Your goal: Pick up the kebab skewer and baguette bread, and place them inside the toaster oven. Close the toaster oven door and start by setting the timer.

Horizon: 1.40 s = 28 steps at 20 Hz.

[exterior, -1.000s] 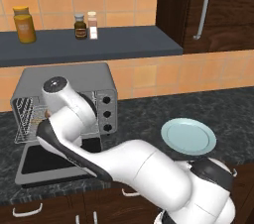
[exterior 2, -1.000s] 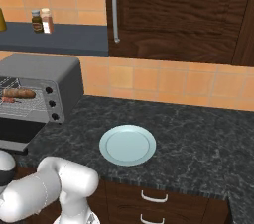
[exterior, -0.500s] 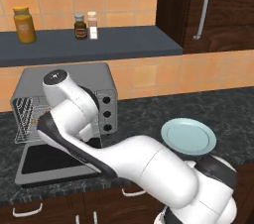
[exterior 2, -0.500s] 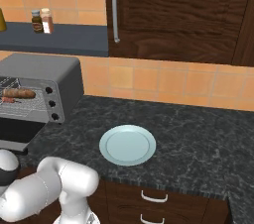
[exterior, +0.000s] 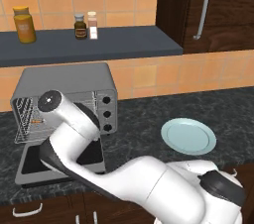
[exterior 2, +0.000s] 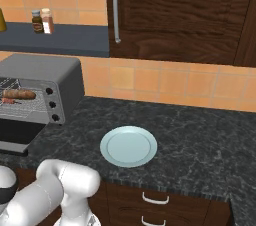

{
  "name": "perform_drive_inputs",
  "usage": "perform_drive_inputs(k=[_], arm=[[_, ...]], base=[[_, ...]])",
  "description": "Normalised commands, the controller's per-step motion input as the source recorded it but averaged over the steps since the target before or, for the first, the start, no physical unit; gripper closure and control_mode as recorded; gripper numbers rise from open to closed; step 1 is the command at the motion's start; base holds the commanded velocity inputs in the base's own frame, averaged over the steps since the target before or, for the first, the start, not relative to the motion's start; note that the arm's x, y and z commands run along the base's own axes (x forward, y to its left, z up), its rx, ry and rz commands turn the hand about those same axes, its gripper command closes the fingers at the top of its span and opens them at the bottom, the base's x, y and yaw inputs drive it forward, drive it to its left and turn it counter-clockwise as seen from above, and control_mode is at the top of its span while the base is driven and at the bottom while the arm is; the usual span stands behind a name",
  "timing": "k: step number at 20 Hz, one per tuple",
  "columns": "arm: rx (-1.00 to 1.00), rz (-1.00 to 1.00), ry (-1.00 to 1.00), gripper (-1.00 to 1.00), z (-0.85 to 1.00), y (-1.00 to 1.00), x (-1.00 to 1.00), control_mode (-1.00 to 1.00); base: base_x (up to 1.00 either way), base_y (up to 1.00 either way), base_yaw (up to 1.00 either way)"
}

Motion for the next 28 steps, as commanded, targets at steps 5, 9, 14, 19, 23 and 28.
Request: perform_drive_inputs(k=[5, 9, 14, 19, 23, 28], arm=[[-0.19, 0.33, 0.00, -1.00, -0.01, 0.00, -0.12, -1.00], [-0.02, 0.41, -0.04, -1.00, -0.28, 0.00, -0.07, -1.00], [0.03, 0.39, -0.20, -1.00, -0.42, -0.07, -0.01, -1.00], [0.00, 0.04, -0.21, -1.00, -0.40, -0.05, 0.05, -1.00], [0.03, -0.04, -0.23, -1.00, -0.31, 0.00, 0.27, -1.00], [0.07, -0.09, -0.22, -1.00, -0.02, 0.04, 0.32, -1.00]], base=[[0.00, 0.00, 0.00], [0.00, 0.00, 0.00], [0.00, 0.00, 0.00], [0.00, 0.00, 0.00], [0.00, 0.00, 0.00], [0.00, 0.00, 0.00]])
